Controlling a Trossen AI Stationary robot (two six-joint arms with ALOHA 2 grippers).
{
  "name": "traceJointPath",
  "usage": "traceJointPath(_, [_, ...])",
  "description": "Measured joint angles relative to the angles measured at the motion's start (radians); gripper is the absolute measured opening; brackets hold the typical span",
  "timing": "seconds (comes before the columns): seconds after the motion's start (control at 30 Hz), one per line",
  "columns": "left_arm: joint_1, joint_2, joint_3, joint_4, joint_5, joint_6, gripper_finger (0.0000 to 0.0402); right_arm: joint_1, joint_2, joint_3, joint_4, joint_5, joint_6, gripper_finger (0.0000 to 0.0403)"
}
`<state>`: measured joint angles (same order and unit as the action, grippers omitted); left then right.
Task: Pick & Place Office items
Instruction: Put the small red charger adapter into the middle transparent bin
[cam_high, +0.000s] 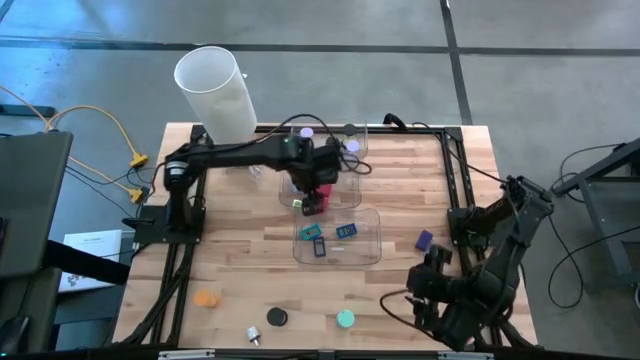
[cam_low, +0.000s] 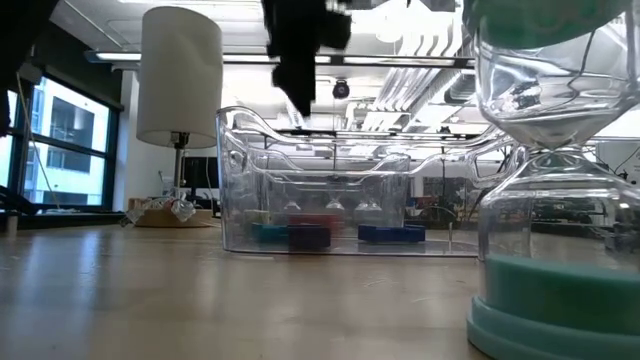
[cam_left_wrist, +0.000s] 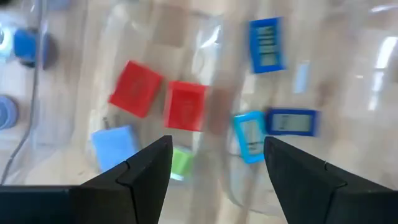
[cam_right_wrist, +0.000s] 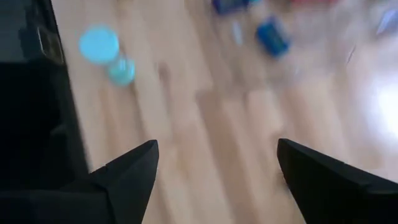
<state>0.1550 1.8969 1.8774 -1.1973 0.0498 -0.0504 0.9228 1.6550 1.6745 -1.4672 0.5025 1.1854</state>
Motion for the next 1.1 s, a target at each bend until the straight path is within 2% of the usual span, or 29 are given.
traceJointPath(0.13, [-0.071, -0.057, 0.000, -0.009, 0.001, -0.021, 0.0245, -0.045, 0.000, 0.000, -0.031, -0.237, 0.118, 0.0309])
traceJointPath(0.23, [-0.125, -0.095, 0.000, -0.026, 0.001, -0.035, 0.0246, -0.083, 0.000, -0.023, -0.042, -0.352, 0.184, 0.0301])
traceJointPath(0.47, [-0.260, -0.180, 0.000, -0.064, -0.002, -0.079, 0.0246, -0.156, 0.000, -0.170, -0.030, -0.671, 0.261, 0.0299])
traceJointPath(0.57, [-0.312, -0.203, 0.000, -0.064, -0.025, -0.088, 0.0246, -0.182, 0.000, -0.242, 0.016, -0.751, 0.252, 0.0298])
traceJointPath(0.7, [-0.369, -0.207, 0.000, -0.064, -0.061, -0.113, 0.0246, -0.203, 0.000, -0.346, 0.166, -0.856, 0.232, 0.0297])
traceJointPath(0.83, [-0.416, -0.207, 0.000, -0.064, -0.061, -0.115, 0.0246, -0.210, 0.000, -0.455, 0.297, -0.968, 0.237, 0.0297])
traceJointPath(1.1, [-0.482, -0.207, 0.000, -0.064, -0.062, -0.115, 0.0246, -0.210, 0.000, -0.629, 0.427, -1.148, 0.300, 0.0297])
